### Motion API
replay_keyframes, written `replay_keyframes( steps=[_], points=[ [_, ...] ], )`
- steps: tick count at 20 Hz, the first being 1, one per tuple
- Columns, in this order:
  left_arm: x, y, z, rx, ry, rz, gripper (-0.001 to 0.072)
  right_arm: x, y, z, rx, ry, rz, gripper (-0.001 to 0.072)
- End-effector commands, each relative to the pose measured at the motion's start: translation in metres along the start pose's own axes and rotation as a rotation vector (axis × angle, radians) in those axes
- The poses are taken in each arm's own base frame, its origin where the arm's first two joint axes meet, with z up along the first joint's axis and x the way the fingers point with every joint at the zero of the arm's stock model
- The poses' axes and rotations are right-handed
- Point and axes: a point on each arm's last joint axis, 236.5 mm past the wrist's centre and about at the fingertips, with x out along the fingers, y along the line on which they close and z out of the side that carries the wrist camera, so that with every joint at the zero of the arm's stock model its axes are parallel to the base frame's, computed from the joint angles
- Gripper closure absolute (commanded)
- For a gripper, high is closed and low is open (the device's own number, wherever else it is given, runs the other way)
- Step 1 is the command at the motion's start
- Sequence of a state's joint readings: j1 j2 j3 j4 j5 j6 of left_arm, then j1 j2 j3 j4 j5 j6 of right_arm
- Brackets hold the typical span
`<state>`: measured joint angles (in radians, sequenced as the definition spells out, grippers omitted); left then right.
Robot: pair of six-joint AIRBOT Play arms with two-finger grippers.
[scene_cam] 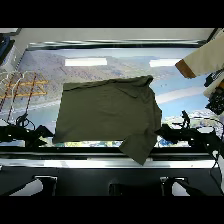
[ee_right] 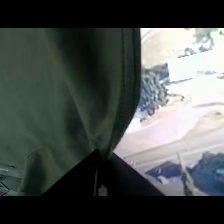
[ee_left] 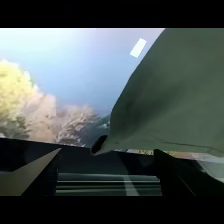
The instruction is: Fold the clothes and pants, and hang the long-sleeved shirts on hangers.
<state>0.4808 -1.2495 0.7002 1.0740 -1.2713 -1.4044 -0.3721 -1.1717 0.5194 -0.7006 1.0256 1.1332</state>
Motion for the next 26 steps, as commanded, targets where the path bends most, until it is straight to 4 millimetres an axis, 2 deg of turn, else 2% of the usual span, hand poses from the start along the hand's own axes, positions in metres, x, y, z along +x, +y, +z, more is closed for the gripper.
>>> replay_keyframes(
  steps=[1,6,8,11,13,15,16,18,19,21,23,24,26],
  points=[
    [0.015,-0.003,-0.009,-0.031,0.01,-0.05,0.0062,-0.005,0.01,-0.001,0.008,-0.006,0.022,0.0679],
    [0.022,-0.006,-0.005,-0.019,-0.014,-0.039,0.0076,-0.01,0.015,-0.001,0.021,-0.019,0.029,0.0679],
    [0.025,-0.009,0.001,-0.009,-0.04,-0.027,0.0329,-0.01,0.017,-0.004,0.019,-0.005,0.034,0.0679],
    [0.028,-0.012,0.01,-0.023,-0.081,-0.013,0.0574,-0.011,0.019,-0.008,0.019,0.013,0.042,0.0679],
    [0.029,-0.015,0.013,-0.009,-0.093,-0.008,0.0597,-0.011,0.019,-0.01,0.019,0.021,0.045,0.0679],
    [0.031,-0.017,0.011,0.005,-0.089,-0.005,0.0687,-0.011,0.02,-0.01,0.016,0.02,0.047,0.0679],
    [0.032,-0.019,0.011,0.008,-0.088,-0.007,0.0688,-0.013,0.023,-0.009,0.013,0.012,0.053,0.0679],
    [0.03,-0.028,0.011,0.018,-0.091,-0.038,0.0689,-0.02,0.04,-0.006,-0.017,-0.02,0.105,0.068],
    [0.025,-0.039,0.015,0.03,-0.104,-0.075,0.0689,-0.028,0.058,-0.001,-0.052,-0.051,0.157,0.068],
    [0.0,-0.073,0.031,0.084,-0.173,-0.161,0.069,-0.057,0.102,0.021,-0.139,-0.148,0.254,0.0681],
    [-0.049,-0.119,0.055,0.179,-0.302,-0.235,0.069,-0.102,0.149,0.051,-0.253,-0.286,0.308,0.0681],
    [-0.086,-0.151,0.063,0.248,-0.378,-0.282,0.069,-0.132,0.179,0.064,-0.337,-0.354,0.329,0.0681],
    [-0.174,-0.216,0.061,0.432,-0.556,-0.341,0.069,-0.197,0.24,0.075,-0.496,-0.478,0.363,0.0681]
  ],
)
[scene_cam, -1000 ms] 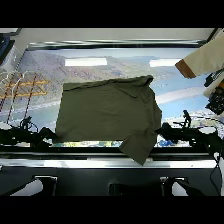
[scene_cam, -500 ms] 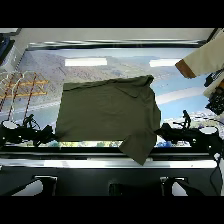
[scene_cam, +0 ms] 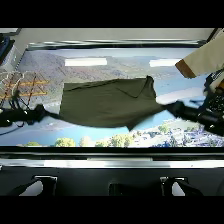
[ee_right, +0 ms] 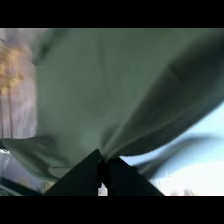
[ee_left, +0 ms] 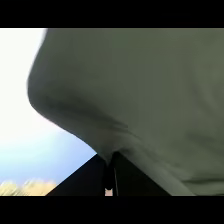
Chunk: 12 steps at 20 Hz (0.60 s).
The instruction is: Fold the clothes and pants, and hang the long-sleeved shirts on hangers.
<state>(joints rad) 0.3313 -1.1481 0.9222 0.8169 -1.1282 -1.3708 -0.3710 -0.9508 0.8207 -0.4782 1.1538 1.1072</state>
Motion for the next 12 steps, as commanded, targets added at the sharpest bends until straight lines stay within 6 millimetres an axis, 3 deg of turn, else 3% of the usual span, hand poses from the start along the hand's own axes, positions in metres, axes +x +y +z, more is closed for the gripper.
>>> replay_keyframes(
  steps=[1,2,4,7,9,12],
  points=[
    [-0.107,-0.132,0.063,0.294,-0.283,-0.151,0.0689,-0.067,0.126,0.076,-0.283,-0.2,0.113,0.0681],
    [-0.15,-0.169,0.072,0.389,-0.385,-0.172,0.0689,-0.094,0.168,0.09,-0.368,-0.259,0.136,0.068],
    [-0.244,-0.23,0.074,0.549,-0.614,-0.171,0.0689,-0.146,0.248,0.095,-0.517,-0.356,0.18,0.068],
    [-0.366,-0.28,0.048,0.627,-0.942,-0.111,0.0689,-0.216,0.344,0.067,-0.658,-0.479,0.245,0.068],
    [-0.419,-0.284,0.026,0.61,-1.09,-0.049,0.0689,-0.254,0.387,0.043,-0.695,-0.563,0.262,0.068],
    [-0.46,-0.267,0.003,0.514,-1.216,0.028,0.0689,-0.294,0.407,0.037,-0.687,-0.717,0.204,0.068]
  ],
)
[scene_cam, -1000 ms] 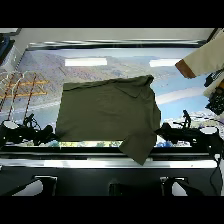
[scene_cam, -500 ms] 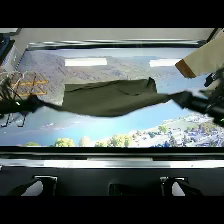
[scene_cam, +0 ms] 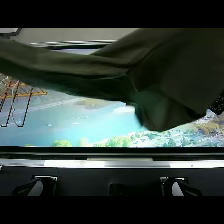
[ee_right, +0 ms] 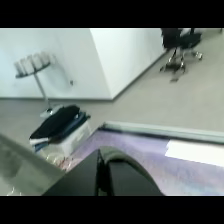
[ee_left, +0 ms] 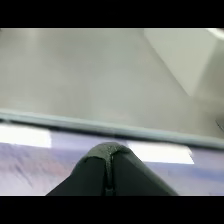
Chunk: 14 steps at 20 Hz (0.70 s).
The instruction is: Fold the clothes and pants, and hang the long-sleeved shirts on hangers.
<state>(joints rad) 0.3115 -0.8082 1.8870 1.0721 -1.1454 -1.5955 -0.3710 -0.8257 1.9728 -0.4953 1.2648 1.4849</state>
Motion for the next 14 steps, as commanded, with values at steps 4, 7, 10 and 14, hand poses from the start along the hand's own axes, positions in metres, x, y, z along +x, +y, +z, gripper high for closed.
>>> replay_keyframes(
  steps=[4,7,10,14],
  points=[
    [-0.068,0.014,0.032,-0.014,-0.136,0.191,0.0689,-0.032,0.004,0.036,-0.003,-0.133,-0.179,0.068],
    [-0.033,0.036,-0.011,-0.021,0.057,0.217,0.0689,-0.002,-0.049,0.008,0.118,0.017,-0.215,0.068],
    [0.031,0.068,-0.09,-0.056,0.339,0.19,0.0689,0.039,-0.135,-0.066,0.33,0.291,-0.249,0.068],
    [0.125,0.125,-0.233,-0.112,0.67,0.18,0.0689,0.109,-0.223,-0.214,0.47,0.636,-0.259,0.0679]
  ],
)
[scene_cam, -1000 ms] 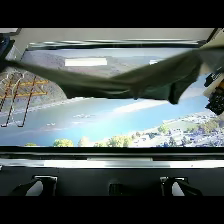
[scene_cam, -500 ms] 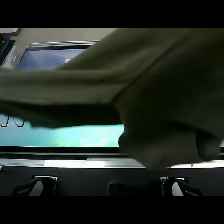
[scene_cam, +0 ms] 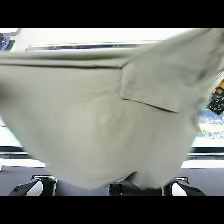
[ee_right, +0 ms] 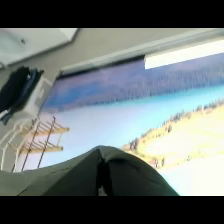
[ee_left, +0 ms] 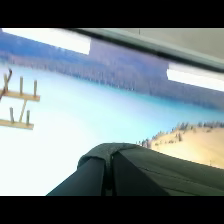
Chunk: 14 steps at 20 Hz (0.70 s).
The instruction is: Fold the clothes and pants, and hang the long-sleeved shirts on hangers.
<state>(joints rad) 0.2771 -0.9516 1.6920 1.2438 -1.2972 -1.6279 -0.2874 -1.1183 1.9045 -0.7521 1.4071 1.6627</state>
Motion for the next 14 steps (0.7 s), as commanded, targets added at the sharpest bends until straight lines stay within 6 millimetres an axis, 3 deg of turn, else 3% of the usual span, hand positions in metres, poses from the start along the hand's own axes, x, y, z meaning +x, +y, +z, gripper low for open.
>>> replay_keyframes(
  steps=[1,4,8,11,14],
  points=[
    [0.127,0.035,-0.079,0.002,0.27,0.0,0.069,0.119,-0.095,-0.076,0.069,0.3,-0.107,0.0679],
    [0.228,0.067,-0.139,-0.051,0.405,0.027,0.0689,0.203,-0.173,-0.114,0.118,0.352,-0.252,0.068],
    [0.33,0.079,-0.177,-0.071,0.406,0.037,0.0689,0.277,-0.245,-0.11,0.233,0.202,-0.299,0.068],
    [0.384,0.072,-0.193,-0.053,0.419,0.021,0.0689,0.31,-0.279,-0.108,0.3,0.101,-0.309,0.0679],
    [0.408,0.07,-0.201,-0.045,0.448,0.01,0.0689,0.32,-0.293,-0.12,0.335,0.111,-0.317,0.0679]
  ],
)
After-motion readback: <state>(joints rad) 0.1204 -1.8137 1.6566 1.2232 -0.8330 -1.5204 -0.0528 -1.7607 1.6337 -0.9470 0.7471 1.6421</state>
